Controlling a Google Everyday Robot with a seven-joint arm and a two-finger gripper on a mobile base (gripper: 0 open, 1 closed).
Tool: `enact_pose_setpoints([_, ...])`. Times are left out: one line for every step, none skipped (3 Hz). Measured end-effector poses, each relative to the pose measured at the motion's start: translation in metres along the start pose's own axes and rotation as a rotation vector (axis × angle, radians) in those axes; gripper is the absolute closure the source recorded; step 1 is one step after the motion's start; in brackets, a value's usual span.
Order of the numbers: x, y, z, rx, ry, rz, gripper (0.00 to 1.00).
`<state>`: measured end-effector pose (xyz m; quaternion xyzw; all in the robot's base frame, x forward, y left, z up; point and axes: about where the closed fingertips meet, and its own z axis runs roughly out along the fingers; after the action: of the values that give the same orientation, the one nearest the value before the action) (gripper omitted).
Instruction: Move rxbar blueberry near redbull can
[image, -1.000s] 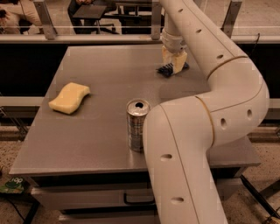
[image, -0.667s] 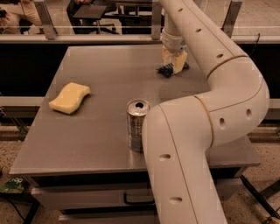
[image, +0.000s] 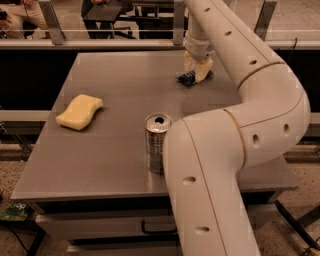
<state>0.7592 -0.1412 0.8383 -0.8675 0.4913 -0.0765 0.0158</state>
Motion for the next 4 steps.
enact_pose_setpoints([-0.001, 0.002, -0.002, 0.001, -0.006, 0.001, 1.0])
enact_pose_setpoints([0.0, 0.0, -0.002, 0.007, -0.005, 0.002, 1.0])
enact_pose_setpoints([0.002, -0.009, 0.002, 0.038, 0.003, 0.008, 1.0])
enact_pose_setpoints([0.002, -0.001, -0.015, 0.065, -0.009, 0.024, 1.0])
